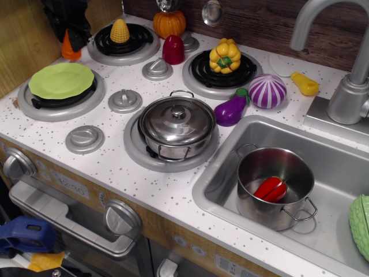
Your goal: Put carrot on plate
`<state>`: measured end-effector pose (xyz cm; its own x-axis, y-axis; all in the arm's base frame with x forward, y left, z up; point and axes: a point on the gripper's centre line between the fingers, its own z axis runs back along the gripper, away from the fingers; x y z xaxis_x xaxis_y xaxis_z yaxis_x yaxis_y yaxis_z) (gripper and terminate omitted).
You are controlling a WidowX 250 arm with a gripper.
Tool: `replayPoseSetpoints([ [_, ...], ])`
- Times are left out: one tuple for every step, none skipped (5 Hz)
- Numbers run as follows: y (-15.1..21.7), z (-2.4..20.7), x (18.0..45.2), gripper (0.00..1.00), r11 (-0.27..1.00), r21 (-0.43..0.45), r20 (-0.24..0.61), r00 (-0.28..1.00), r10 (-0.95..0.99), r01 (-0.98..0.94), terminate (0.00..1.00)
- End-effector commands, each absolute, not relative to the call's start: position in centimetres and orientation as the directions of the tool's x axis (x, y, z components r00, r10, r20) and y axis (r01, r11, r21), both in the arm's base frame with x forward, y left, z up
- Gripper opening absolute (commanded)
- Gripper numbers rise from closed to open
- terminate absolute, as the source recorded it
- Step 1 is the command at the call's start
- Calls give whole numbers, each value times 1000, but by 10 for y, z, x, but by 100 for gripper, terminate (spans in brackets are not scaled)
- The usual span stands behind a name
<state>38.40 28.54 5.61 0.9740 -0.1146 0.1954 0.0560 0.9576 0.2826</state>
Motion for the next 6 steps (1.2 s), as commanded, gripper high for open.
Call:
replayPoseSetpoints([
  [268, 115, 366, 0, 941, 339, 249, 966, -68, -21, 0],
  [255, 119, 348, 0, 940, 332, 236, 972, -6, -75, 0],
  [242, 107, 333, 0, 946, 293, 239, 969, 67, -137, 0],
  [236, 102, 325, 0, 944, 285, 251, 964, 92, -165, 0],
  [234, 91, 322, 100, 947, 268, 274, 956, 104, -179, 0],
  [234, 87, 321, 100, 946, 267, 292, 951, 101, -182, 0],
])
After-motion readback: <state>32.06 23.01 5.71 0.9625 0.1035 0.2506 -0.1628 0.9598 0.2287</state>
